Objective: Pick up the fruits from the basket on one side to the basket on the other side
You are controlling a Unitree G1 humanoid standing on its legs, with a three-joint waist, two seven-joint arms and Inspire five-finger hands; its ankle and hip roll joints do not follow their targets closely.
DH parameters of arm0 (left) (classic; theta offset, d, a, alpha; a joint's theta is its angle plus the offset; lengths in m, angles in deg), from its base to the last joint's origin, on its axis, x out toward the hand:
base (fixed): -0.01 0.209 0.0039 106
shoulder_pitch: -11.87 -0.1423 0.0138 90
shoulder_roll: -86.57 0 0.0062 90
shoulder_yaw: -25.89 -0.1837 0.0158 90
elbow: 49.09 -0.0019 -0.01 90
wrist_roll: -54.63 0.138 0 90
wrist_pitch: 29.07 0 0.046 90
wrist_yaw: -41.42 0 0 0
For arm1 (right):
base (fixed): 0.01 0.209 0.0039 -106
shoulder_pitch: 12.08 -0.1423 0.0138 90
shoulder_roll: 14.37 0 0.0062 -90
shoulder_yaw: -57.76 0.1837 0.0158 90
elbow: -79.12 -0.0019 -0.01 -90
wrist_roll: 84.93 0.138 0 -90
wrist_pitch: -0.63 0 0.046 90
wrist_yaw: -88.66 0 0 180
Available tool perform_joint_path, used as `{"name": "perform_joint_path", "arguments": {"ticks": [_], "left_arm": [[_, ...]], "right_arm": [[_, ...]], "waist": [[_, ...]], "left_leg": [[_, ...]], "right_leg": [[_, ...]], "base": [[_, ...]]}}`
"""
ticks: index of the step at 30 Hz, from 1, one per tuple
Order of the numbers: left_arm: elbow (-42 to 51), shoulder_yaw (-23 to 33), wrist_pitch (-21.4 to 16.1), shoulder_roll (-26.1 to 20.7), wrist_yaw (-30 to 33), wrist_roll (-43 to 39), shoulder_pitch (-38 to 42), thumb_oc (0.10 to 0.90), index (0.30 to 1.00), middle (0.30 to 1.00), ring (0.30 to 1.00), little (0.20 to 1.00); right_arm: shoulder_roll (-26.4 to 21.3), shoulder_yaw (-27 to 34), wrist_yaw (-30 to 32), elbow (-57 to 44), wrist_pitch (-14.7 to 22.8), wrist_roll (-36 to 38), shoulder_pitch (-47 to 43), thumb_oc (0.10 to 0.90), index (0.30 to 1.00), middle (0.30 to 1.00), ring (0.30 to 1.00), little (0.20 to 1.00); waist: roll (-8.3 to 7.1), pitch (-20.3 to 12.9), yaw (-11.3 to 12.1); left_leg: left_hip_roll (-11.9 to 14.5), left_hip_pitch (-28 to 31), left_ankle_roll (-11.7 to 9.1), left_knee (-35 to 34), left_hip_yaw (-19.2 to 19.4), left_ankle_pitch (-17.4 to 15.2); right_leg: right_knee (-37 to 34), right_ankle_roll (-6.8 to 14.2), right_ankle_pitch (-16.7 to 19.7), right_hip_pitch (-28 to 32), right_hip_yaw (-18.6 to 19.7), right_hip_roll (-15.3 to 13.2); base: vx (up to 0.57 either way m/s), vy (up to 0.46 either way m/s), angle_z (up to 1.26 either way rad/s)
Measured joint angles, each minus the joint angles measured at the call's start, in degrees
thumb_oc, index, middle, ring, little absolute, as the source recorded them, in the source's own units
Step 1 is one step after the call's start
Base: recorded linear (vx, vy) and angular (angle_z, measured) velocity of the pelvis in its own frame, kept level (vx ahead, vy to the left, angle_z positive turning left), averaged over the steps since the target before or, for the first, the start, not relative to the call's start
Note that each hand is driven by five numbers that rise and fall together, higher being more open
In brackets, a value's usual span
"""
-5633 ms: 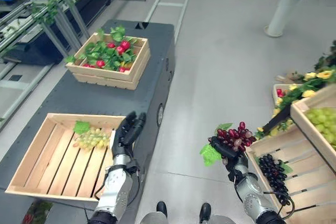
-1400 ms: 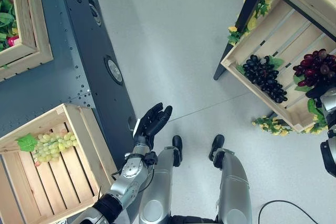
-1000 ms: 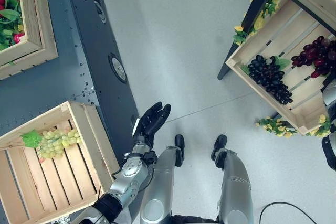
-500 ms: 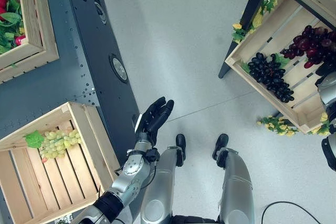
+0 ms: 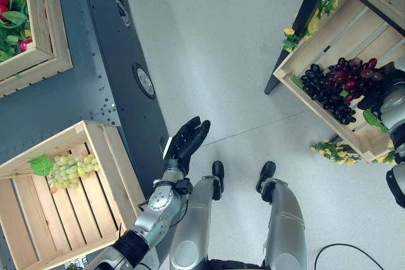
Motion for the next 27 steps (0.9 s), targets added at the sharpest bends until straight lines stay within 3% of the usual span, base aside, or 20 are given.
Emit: {"name": "perform_joint_path", "arguments": {"ticks": [1, 5, 17, 18, 20, 22, 24, 27], "left_arm": [[0.0, 0.0, 0.0, 0.0, 0.0, 0.0, 0.0, 0.800, 0.900, 0.900, 0.900, 0.900], [0.0, 0.0, 0.4, 0.2, 0.3, 0.0, 0.6, 0.800, 0.900, 0.900, 0.900, 0.900], [0.0, 0.0, 0.7, 0.5, 1.2, 0.1, 2.3, 0.800, 0.900, 0.900, 0.900, 0.900], [0.0, 0.0, 0.8, 0.5, 1.1, 0.1, 2.2, 0.800, 0.900, 0.900, 0.900, 0.900], [-0.1, 0.0, 0.9, 0.5, 1.1, 0.1, 2.2, 0.800, 0.900, 0.900, 0.900, 0.900], [-0.1, -0.5, 0.9, 0.6, 1.1, 0.1, 2.2, 0.800, 0.900, 0.900, 0.900, 0.900], [-0.1, -1.0, 0.9, 0.6, 1.4, 0.1, 2.2, 0.800, 0.900, 0.900, 0.900, 0.900], [-0.1, -3.0, 0.6, 0.5, 2.1, 0.1, 1.6, 0.800, 0.900, 0.900, 0.900, 0.900]], "right_arm": [[0.0, 0.1, 0.0, -0.2, -0.4, 0.8, 0.0, 0.800, 0.900, 0.900, 0.900, 0.900], [0.1, 6.7, 0.0, -0.1, -2.6, 16.1, 1.0, 0.800, 0.900, 0.900, 0.900, 0.900], [0.4, 11.7, -2.8, 2.3, -3.5, 36.0, 1.9, 0.800, 0.900, 0.900, 0.900, 0.900], [0.6, 14.4, -2.8, 2.2, -2.7, 38.0, 2.5, 0.800, 0.900, 0.900, 0.900, 0.900], [1.5, 15.7, -1.3, 1.7, -0.1, 33.2, 3.3, 0.800, 0.900, 0.900, 0.900, 0.900], [2.4, 10.7, 6.5, 1.4, 1.0, 11.3, 3.4, 0.800, 0.900, 0.900, 0.900, 0.900], [2.1, 7.4, 11.8, 0.6, 0.9, 2.0, 3.2, 0.800, 0.900, 0.900, 0.900, 0.900], [0.7, 5.7, 16.4, -2.8, 0.5, -2.6, 2.5, 0.800, 0.900, 0.900, 0.900, 0.900]], "waist": [[0.00, 0.0, 0.0], [-0.01, 0.0, 0.1], [-0.04, 0.0, -0.1], [-0.04, 0.0, -0.1], [-0.04, 0.0, -0.1], [-0.06, 0.0, 0.0], [-0.10, 0.0, -0.1], [-0.09, 0.0, -0.5]], "left_leg": [[0.0, 0.0, 0.0, 0.0, 0.0, 0.0], [0.0, -0.1, 0.1, 0.2, 0.0, -0.1], [0.0, -0.1, 0.2, 0.2, 0.0, -0.1], [0.0, 0.0, 0.2, 0.3, 0.0, -0.1], [0.0, 0.0, 0.2, 0.4, 0.0, -0.1], [0.0, 0.0, 0.3, 0.6, 0.0, -0.2], [0.0, -0.2, 0.6, 0.6, 0.0, -0.4], [-0.3, -0.3, 0.8, 0.4, 0.1, -0.3]], "right_leg": [[-0.1, 0.0, 0.0, 0.0, 0.0, 0.0], [-0.2, 0.0, 0.0, 0.0, 0.0, 0.0], [0.0, 0.2, 0.1, 0.1, 0.0, 0.0], [0.0, 0.2, 0.1, 0.2, 0.0, 0.0], [0.1, 0.2, 0.2, 0.2, 0.0, 0.0], [0.0, 0.2, 0.2, 0.2, 0.1, -0.1], [-0.1, 0.2, 0.2, 0.2, 0.0, -0.1], [-0.3, 0.2, 0.2, -0.1, 0.3, -0.3]], "base": [[0.00, 0.000, 0.00], [0.00, 0.000, 0.00], [0.00, -0.001, 0.00], [0.00, 0.000, 0.00], [0.00, 0.000, 0.00], [0.00, 0.000, 0.00], [0.00, 0.000, 0.00], [0.00, 0.000, 0.00]]}}
